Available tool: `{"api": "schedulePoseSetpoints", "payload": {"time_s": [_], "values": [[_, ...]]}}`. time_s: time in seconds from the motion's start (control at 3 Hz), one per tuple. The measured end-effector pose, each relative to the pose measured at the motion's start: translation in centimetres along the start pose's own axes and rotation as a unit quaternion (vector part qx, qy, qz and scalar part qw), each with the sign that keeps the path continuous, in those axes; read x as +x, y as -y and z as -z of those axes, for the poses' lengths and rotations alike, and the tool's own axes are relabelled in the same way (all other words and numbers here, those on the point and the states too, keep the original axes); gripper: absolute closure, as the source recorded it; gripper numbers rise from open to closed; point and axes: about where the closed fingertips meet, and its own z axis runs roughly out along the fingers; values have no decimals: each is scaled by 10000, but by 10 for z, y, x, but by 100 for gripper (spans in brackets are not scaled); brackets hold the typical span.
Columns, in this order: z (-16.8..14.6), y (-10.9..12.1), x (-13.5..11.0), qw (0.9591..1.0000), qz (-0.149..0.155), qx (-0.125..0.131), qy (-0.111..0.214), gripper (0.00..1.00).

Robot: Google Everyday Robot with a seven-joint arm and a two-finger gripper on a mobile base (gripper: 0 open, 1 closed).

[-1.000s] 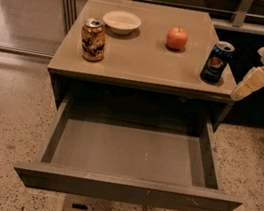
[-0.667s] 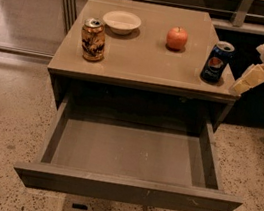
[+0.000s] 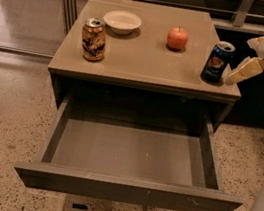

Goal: Place pepsi can into top drawer

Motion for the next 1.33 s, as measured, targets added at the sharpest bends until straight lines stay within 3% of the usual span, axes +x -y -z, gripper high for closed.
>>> {"api": "schedulePoseSetpoints", "payload": {"time_s": [0.33,1.0,1.33], "values": [[-8,0,-14,9991,199,-244,296,0],[-26,-12,-29,9955,465,-690,446,0],[-34,-14,-34,9944,478,-781,528,0]]}}
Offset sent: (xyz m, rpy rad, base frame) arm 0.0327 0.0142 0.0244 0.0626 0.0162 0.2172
